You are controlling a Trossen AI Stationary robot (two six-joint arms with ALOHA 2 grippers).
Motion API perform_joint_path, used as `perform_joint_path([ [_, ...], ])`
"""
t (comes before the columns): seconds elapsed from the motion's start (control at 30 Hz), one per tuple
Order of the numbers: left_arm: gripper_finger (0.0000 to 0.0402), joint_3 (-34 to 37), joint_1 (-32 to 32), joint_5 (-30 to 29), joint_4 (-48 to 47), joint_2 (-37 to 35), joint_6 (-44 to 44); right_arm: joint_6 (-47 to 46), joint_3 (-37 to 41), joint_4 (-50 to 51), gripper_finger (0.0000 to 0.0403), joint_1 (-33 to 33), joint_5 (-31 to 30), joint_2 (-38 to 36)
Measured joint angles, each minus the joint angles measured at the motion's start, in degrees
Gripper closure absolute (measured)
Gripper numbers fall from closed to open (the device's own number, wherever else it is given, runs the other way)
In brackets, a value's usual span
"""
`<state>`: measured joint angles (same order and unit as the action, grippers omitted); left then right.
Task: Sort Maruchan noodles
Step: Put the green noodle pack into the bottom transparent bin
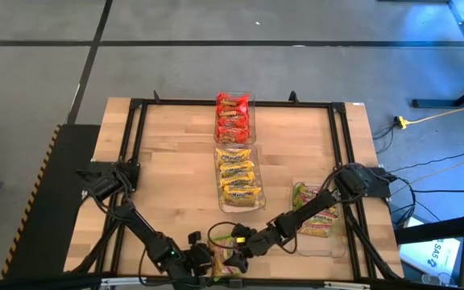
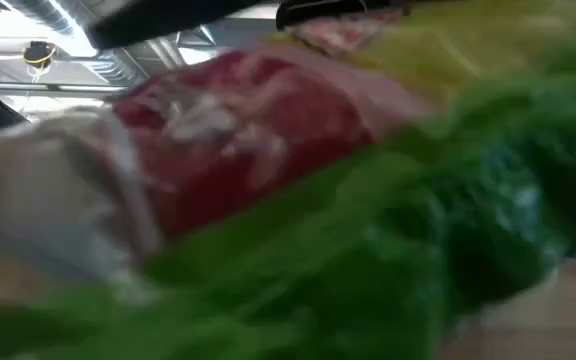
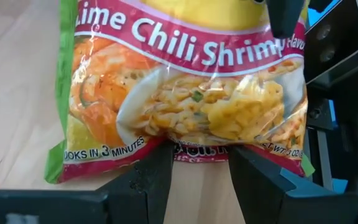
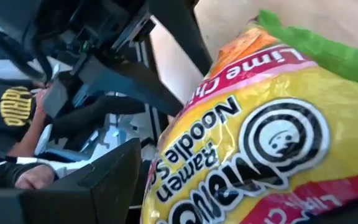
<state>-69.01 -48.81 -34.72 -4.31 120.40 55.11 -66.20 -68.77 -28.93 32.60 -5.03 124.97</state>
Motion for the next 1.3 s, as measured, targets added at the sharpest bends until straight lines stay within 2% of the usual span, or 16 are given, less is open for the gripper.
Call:
perform_joint_path([
  [0.23,0.0249,0.0,0.3,-0.9,0.7,0.0,-0.2,0.2,0.0,0.1,0.0119,0.5,-6.3,0.2],
  [0.37,0.0249,0.0,0.4,1.0,-1.8,-1.0,-3.1,2.2,0.0,0.5,0.0165,0.4,-10.5,0.3],
  [0.6,0.0249,0.1,0.3,1.8,-8.8,-5.8,-3.2,9.2,0.0,-1.4,0.0260,0.4,-13.2,0.3],
  [0.73,0.0249,0.1,0.3,5.7,-10.8,-7.1,-3.1,12.4,0.0,-2.2,0.0293,0.5,-13.6,0.2],
  [1.0,0.0249,0.0,-0.9,13.6,-15.5,-10.8,-0.2,19.4,-0.1,-3.0,0.0287,0.4,-12.9,0.1],
  [1.13,0.0249,0.0,-2.9,12.9,-16.2,-13.3,0.3,25.7,0.1,-0.9,0.0298,0.4,-11.5,-2.0],
  [1.3,0.0249,0.0,-5.0,8.8,-14.7,-13.8,1.4,32.4,0.2,8.9,0.0303,0.4,-10.9,-8.1],
])
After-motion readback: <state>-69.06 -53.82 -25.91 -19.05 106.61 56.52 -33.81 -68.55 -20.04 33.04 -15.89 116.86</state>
